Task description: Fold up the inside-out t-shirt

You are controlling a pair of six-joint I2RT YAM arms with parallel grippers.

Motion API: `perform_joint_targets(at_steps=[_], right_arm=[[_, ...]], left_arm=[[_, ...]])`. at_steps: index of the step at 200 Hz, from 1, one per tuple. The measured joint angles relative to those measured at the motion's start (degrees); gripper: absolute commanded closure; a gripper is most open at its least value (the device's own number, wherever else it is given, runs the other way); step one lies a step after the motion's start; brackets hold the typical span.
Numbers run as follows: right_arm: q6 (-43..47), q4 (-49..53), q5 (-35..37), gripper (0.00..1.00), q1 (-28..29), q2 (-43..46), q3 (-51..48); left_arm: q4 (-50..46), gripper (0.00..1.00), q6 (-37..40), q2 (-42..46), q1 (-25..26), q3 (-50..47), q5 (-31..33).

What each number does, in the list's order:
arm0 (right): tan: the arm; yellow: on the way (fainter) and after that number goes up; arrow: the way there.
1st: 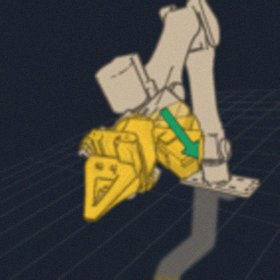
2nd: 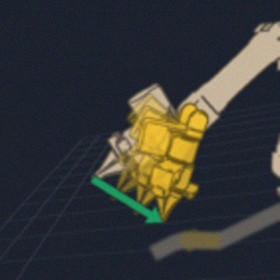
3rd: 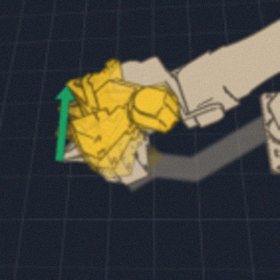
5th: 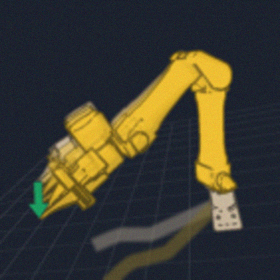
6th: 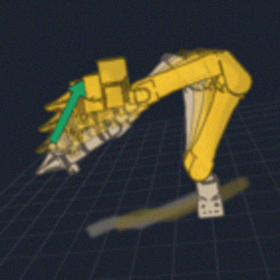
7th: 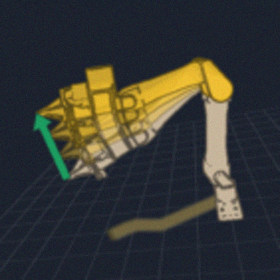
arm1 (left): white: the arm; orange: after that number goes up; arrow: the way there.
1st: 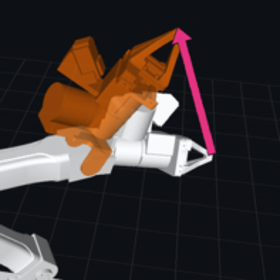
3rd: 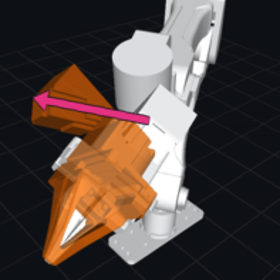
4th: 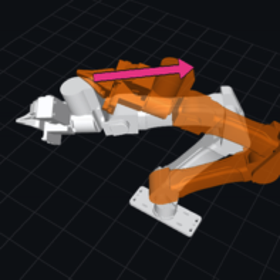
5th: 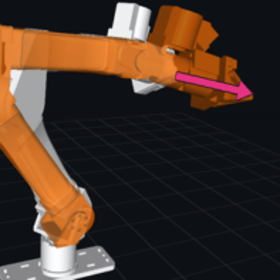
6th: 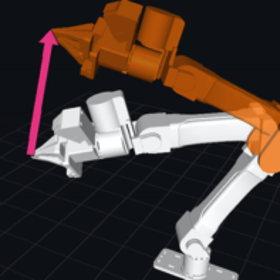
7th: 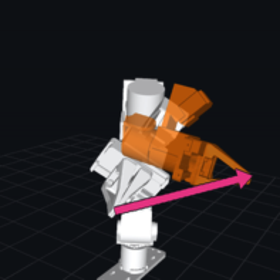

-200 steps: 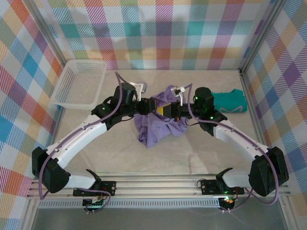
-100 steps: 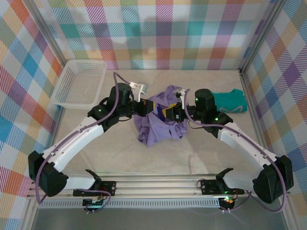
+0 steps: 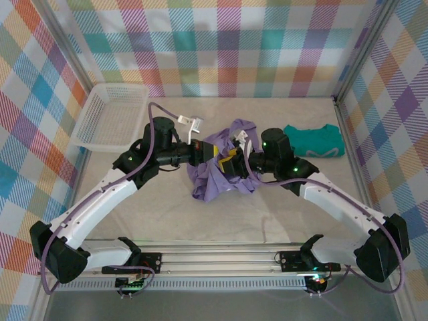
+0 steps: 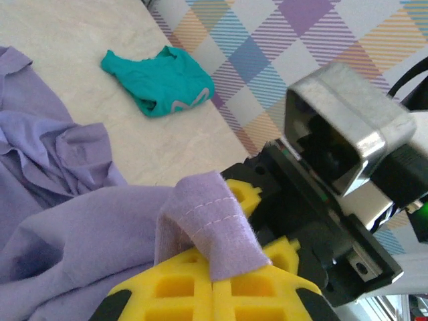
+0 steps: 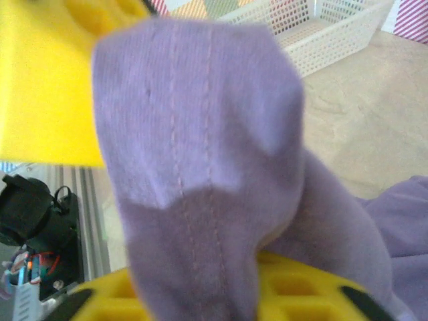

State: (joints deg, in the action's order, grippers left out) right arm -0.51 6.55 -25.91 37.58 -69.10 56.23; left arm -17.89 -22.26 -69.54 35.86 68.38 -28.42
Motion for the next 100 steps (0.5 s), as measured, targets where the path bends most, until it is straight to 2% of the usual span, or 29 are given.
perform_joint_targets(at_steps=[14,24,31,55,67,89,100], right_arm=[[-0.1,0.0,-0.1,0.80,0.0,-0.3,0.6],[0.0,0.0,-0.4,0.69,0.0,-0.6,1.0],[0.1,0.0,-0.9,0.66,0.0,-1.0,1.4],[-0.3,-0.6,-2.5,0.64,0.0,-2.9,1.9],[-0.2,-0.8,-2.8,0.73,0.0,-3.7,1.9],[-0.3,-1.0,-3.3,1.00,0.0,-4.6,2.0],[-0.5,-0.9,-3.7,1.00,0.0,-4.6,2.1]], left_arm=[[-0.7,1.00,0.3,0.4,0.0,0.0,0.0],[-0.7,1.00,0.5,0.7,0.0,0.0,0.0],[-0.7,1.00,0.5,0.9,0.0,0.0,-0.1],[-0.7,1.00,0.6,1.3,0.0,0.0,-0.1],[-1.0,1.00,0.6,1.3,0.0,0.0,-0.1],[-1.6,1.00,0.7,1.3,0.0,0.0,0.2],[-1.9,1.00,1.0,1.3,0.0,0.0,1.2]])
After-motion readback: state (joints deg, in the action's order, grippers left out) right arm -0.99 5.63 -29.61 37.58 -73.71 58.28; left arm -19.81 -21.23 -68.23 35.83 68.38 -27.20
